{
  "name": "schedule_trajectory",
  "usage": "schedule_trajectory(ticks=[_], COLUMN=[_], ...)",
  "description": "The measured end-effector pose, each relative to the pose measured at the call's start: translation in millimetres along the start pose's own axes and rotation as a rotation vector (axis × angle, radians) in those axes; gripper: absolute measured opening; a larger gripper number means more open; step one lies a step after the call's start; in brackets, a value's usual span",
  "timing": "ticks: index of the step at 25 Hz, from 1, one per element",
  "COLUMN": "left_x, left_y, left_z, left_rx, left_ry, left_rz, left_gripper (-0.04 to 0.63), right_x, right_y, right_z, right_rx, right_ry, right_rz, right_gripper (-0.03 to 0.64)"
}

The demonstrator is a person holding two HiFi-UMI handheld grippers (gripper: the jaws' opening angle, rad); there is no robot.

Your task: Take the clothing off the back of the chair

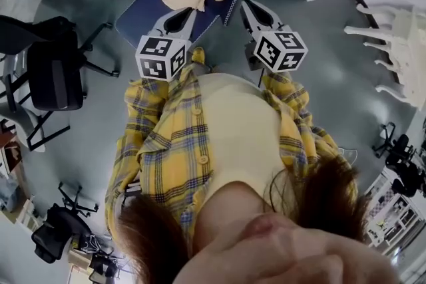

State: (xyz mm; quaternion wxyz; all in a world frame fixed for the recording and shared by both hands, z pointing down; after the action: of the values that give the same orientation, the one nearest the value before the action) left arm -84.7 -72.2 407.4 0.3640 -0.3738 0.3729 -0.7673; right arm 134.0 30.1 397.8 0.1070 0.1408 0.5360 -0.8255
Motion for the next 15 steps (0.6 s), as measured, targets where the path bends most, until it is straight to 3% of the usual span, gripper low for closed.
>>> schedule_trajectory(ticks=[11,15], left_x=[30.0,32.9], left_y=[13.0,20.6], left_z=[38.3,57.5], left_rx=[0.044,0.056], left_ry=[-0.012,0.019], left_rz=[0.009,0.011], left_gripper=[0.075,0.079], right_x=[-30.3,-50.8], right_y=[21.8,34.4], right_z=[36.9,47.8], right_rx=[0.012,0.026], right_ry=[-0.048,-0.036], right_rz=[-0.008,-0.059], right_gripper=[0.017,0.017])
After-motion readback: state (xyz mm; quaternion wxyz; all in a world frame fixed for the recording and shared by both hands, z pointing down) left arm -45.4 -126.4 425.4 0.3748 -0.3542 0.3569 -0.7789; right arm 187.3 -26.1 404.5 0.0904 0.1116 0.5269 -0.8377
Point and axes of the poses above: the fingertips, and each gripper's own axes: z forward along the fingers, x to its left, y out of its top, the point moved 10 cm from there along -z, backward along the fingers
